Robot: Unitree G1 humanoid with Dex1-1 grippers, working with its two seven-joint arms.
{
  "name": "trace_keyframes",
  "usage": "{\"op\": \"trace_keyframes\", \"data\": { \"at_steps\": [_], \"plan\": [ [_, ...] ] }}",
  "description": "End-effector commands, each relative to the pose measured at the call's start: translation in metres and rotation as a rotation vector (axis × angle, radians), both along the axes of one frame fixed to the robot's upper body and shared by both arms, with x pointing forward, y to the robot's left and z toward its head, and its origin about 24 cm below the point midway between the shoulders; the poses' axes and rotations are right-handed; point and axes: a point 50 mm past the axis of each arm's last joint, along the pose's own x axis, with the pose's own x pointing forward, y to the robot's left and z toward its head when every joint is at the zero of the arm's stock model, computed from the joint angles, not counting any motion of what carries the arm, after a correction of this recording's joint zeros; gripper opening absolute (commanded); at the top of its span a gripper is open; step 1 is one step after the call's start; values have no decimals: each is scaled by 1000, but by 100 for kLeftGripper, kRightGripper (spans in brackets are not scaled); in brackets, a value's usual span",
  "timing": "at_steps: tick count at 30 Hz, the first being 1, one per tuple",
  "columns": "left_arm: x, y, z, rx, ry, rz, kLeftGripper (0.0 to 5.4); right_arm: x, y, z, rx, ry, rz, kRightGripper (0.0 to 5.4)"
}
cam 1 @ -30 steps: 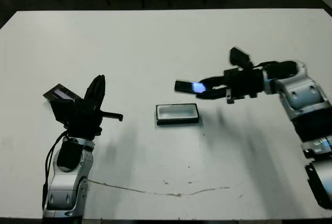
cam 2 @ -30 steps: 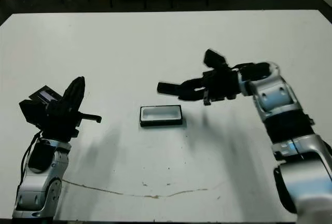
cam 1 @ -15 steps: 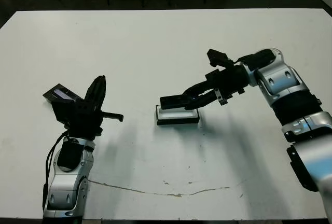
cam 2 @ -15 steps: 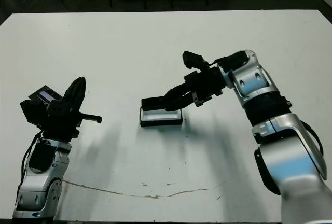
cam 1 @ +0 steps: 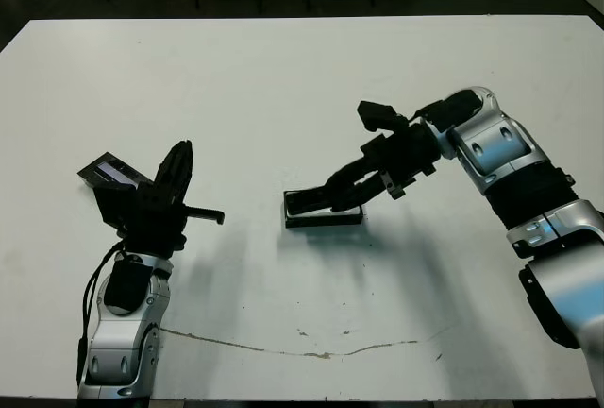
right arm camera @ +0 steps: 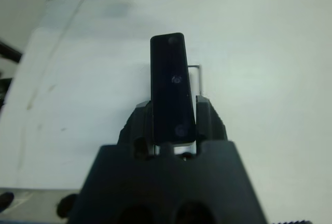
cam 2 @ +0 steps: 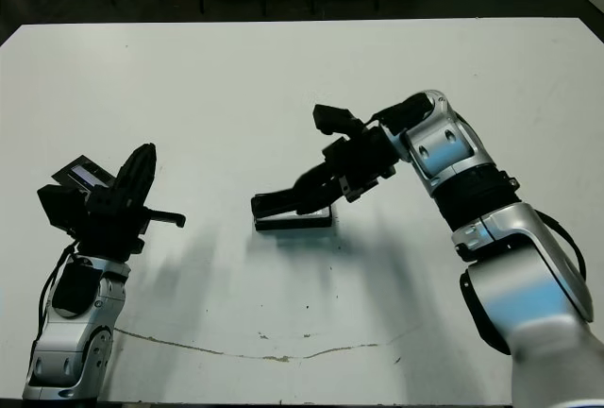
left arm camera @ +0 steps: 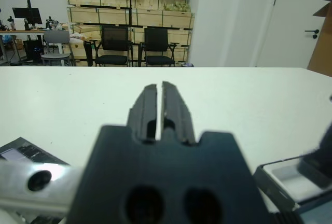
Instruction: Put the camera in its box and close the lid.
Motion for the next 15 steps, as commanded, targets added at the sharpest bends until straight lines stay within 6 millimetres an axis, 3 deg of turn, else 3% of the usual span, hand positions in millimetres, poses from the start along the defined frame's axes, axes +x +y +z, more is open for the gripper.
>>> {"op": "trace_keyframes", "data": {
  "at_steps": [1, 15],
  "plan": [
    [-2, 3, -6, 10, 38, 10, 0, -4, -11, -5, -5, 2, -62, 68],
    [-2, 0, -5, 4, 39, -4, 0, -5, -18, 8, -76, -41, -60, 68]
  ]
}}
